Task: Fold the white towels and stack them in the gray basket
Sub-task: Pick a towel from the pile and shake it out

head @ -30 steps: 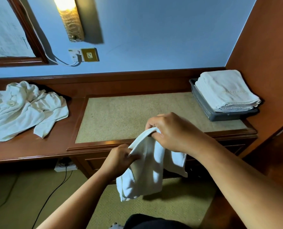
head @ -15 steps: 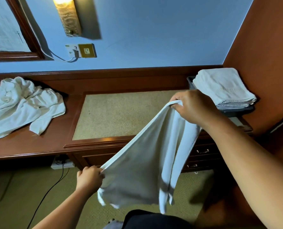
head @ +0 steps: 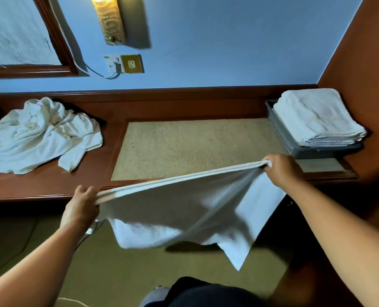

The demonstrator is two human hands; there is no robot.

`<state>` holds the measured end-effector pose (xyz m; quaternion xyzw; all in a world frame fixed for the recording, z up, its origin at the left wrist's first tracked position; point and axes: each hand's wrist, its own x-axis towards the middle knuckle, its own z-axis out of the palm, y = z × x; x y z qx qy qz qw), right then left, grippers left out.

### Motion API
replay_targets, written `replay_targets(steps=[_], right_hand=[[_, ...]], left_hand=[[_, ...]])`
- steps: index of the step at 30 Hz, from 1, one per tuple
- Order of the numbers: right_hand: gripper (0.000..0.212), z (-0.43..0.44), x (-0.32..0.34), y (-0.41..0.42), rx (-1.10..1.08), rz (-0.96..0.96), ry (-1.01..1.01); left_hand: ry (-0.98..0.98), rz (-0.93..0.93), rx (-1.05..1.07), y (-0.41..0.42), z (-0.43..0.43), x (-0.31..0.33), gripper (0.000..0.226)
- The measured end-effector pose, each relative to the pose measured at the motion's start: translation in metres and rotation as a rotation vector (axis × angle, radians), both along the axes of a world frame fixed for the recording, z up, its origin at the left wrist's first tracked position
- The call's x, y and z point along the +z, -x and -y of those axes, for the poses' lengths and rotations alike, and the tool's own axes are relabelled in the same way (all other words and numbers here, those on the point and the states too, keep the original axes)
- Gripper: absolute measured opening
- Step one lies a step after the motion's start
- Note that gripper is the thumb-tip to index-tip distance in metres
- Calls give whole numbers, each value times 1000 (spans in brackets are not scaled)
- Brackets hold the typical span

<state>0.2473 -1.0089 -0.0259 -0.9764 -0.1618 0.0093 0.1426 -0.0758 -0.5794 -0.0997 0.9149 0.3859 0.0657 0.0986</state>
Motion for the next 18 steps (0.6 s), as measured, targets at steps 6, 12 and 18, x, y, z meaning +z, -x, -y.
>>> replay_targets(steps=[6, 12, 18], right_hand=[[13, -9, -47, -7, -483, -83, -417], [40, -48, -71, -50, -616, -543, -725], [115, -108, -56, -131, -522, -366, -155]], left_hand=[[-95, -66, 170, 13, -19, 14, 2], [190, 413, 449, -28, -14, 29, 13], [934, 1321, 774, -141, -63, 33, 38]])
